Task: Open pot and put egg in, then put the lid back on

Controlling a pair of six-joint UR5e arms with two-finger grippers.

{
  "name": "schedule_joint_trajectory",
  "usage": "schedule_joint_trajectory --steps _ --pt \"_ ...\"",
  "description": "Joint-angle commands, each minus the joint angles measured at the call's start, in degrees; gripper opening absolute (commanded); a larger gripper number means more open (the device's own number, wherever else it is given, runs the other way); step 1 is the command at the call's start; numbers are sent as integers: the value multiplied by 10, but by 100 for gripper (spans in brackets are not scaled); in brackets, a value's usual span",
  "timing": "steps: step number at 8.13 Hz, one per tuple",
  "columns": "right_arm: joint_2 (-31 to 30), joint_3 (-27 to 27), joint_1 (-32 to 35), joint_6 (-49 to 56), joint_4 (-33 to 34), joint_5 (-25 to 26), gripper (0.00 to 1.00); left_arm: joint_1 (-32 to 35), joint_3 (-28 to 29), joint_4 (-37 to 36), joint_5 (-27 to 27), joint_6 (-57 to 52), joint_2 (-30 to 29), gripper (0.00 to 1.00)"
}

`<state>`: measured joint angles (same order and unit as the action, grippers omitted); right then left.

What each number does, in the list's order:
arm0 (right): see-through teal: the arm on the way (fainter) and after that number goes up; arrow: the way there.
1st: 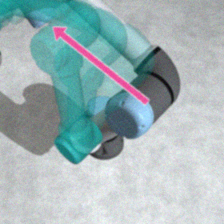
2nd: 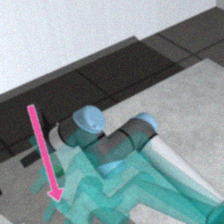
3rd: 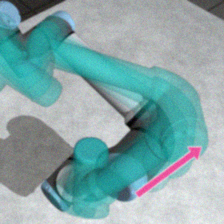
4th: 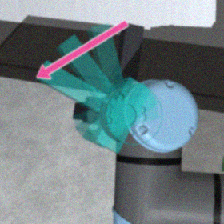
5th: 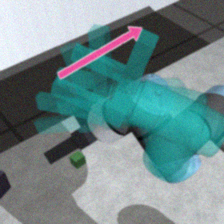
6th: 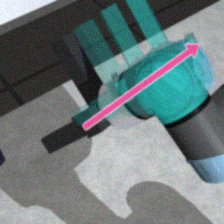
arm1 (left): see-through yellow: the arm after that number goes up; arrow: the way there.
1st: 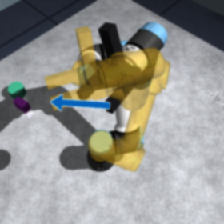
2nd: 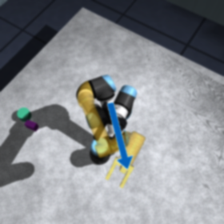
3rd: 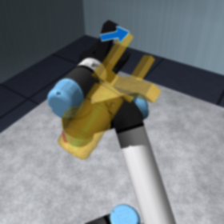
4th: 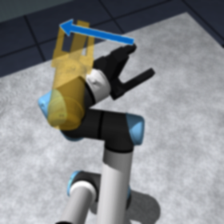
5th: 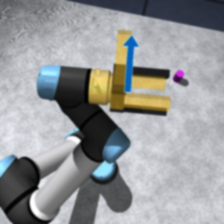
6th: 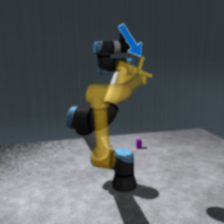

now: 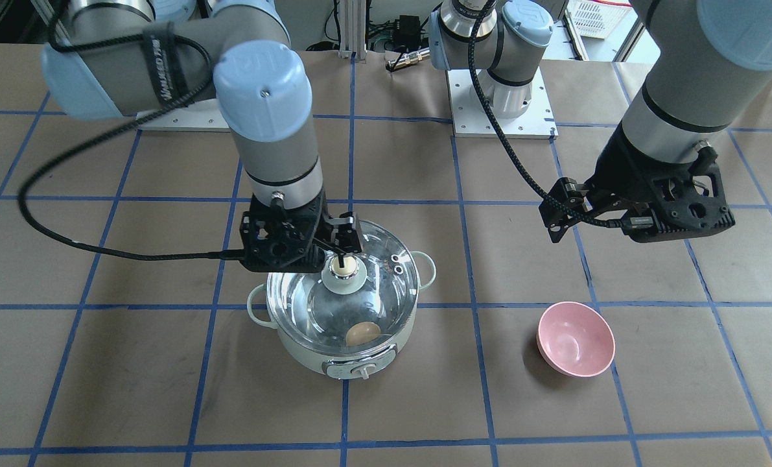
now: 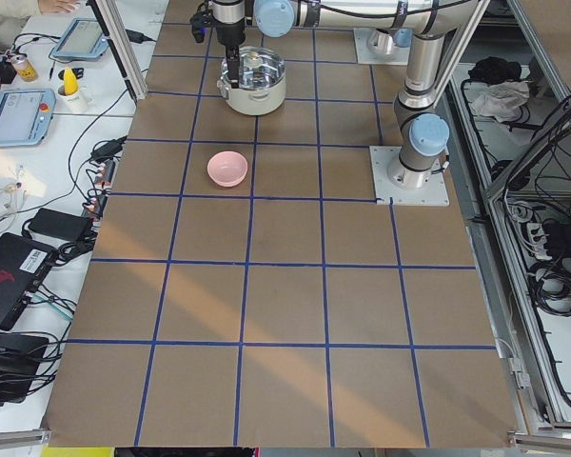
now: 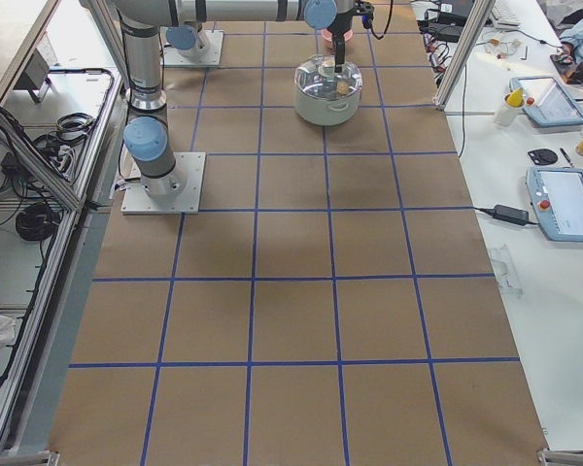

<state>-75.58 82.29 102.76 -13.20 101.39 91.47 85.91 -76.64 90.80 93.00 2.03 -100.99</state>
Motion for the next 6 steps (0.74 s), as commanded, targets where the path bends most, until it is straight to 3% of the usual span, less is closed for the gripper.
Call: schedule_joint_trajectory --steps 1,2,6 --pt "-94 7 -104 127 -111 17 100 0 0 1 0 3 4 100" --pt "-125 8 -116 131 -126 8 100 1 -1 2 1 3 5 100" --pt "-133 32 -87 133 -120 8 100 1 -1 1 6 2 4 100"
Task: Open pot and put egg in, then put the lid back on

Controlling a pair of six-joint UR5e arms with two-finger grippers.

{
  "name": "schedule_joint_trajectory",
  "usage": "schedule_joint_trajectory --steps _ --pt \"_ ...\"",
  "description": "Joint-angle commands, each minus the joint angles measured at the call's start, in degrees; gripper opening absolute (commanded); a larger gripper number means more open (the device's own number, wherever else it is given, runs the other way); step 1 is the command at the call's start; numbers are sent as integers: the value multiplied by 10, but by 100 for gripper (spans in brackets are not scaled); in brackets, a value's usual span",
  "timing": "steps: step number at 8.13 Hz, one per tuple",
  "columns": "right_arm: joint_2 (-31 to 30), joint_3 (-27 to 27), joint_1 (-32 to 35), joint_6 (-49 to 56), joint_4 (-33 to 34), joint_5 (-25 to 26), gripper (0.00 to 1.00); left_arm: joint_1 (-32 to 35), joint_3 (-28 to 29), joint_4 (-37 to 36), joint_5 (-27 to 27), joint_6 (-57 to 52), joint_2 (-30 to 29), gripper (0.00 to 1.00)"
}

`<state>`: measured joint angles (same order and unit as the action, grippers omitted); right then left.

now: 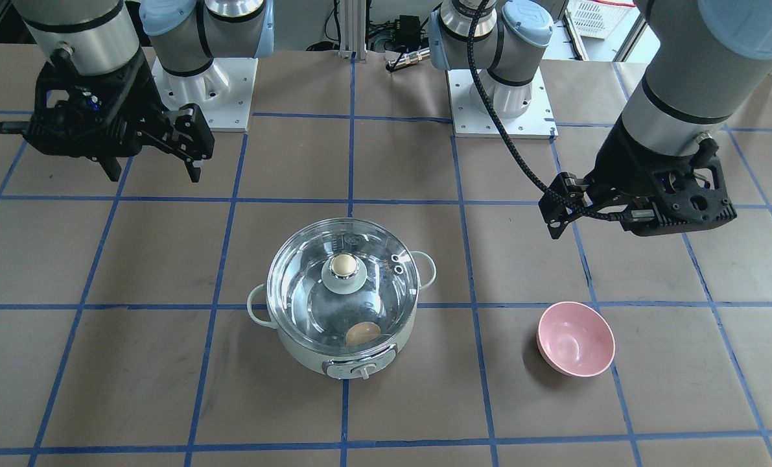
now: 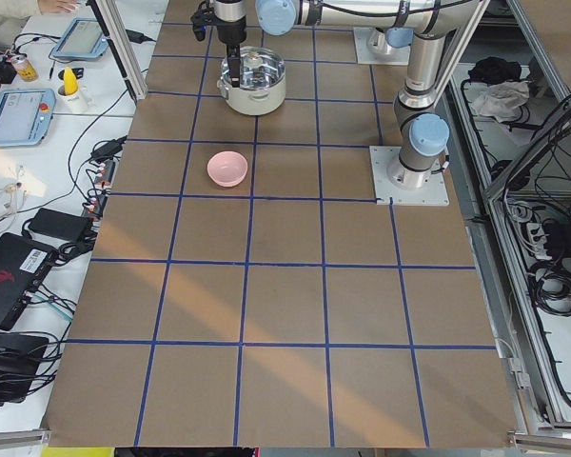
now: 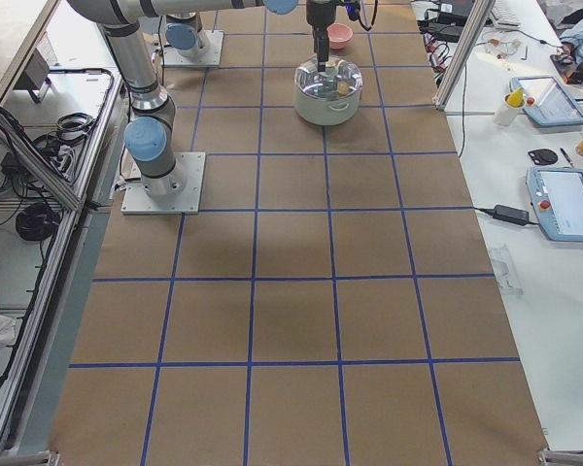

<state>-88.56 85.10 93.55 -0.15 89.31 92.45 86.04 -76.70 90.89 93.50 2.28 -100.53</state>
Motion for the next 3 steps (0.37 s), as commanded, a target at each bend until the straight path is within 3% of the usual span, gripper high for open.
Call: schedule_joint_trajectory --steps 1,3 --pt "-3 7 5 5 -5 6 100 0 0 -1 1 -1 0 100" --pt "-1 11 5 14 -8 3 100 0 0 0 2 -1 1 100"
